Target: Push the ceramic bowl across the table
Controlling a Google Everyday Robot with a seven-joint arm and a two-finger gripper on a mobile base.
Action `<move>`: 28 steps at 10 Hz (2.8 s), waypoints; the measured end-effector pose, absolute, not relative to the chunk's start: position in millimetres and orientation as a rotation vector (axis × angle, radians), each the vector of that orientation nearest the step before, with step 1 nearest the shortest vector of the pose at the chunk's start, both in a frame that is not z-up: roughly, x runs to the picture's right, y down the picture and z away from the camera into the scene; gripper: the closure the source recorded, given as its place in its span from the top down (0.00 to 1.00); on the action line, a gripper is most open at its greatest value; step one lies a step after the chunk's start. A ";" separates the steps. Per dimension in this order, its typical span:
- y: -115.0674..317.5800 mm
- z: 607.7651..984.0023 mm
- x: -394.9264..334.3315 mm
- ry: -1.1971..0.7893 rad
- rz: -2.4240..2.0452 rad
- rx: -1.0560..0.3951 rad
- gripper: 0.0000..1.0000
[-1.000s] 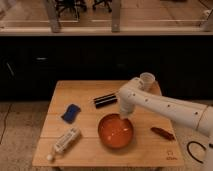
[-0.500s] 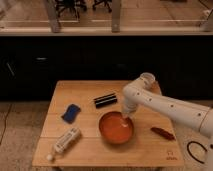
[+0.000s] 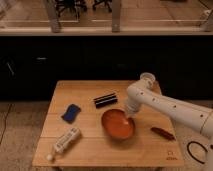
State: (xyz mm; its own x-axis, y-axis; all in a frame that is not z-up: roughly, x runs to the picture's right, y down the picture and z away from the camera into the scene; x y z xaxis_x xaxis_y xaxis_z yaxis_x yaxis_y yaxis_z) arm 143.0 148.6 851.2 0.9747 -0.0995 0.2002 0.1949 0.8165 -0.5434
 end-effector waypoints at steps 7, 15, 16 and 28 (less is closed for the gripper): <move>153.4 869.2 171.2 -0.166 -0.138 -0.621 0.03; 141.3 881.8 168.1 -0.163 -0.167 -0.639 0.03; 140.4 882.7 170.6 -0.160 -0.173 -0.642 0.03; 138.2 889.2 180.9 -0.162 -0.221 -0.635 0.03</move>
